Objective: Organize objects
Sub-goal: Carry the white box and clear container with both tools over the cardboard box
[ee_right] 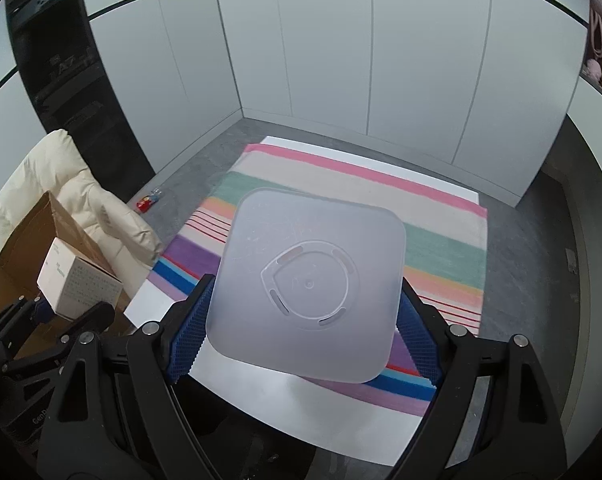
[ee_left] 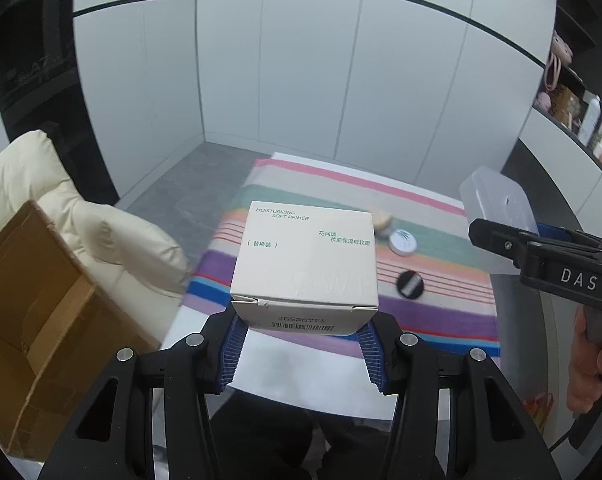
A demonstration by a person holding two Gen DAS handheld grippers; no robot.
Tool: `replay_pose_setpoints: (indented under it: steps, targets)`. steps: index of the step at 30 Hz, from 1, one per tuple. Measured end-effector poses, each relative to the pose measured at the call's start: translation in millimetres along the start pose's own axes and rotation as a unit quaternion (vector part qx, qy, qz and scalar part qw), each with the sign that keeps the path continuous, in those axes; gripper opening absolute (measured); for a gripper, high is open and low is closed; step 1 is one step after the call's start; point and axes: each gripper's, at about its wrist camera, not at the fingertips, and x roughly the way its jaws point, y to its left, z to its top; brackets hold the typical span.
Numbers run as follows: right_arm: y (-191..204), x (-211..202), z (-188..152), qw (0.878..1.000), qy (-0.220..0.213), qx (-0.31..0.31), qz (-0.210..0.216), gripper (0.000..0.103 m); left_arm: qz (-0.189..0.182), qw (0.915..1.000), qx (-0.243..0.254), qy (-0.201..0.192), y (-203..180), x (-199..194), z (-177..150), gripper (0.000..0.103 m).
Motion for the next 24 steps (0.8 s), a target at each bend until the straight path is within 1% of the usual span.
replay_pose_setpoints:
  steps: [6,15,24]
  targets:
    - [35,11,7,1.0,0.001,-0.019,0.023,0.087,0.007,0.9997,-0.023,-0.005,30,-8,-4,0.051]
    - [87,19,13,0.997,0.0,-0.053,0.052,0.087,0.037,0.9976,-0.053,-0.025,77,-25,-10,0.051]
    - [139,21,17,0.992,-0.002,-0.087,0.087,0.087,0.066,0.993,-0.096,-0.022,128,-36,-20,0.052]
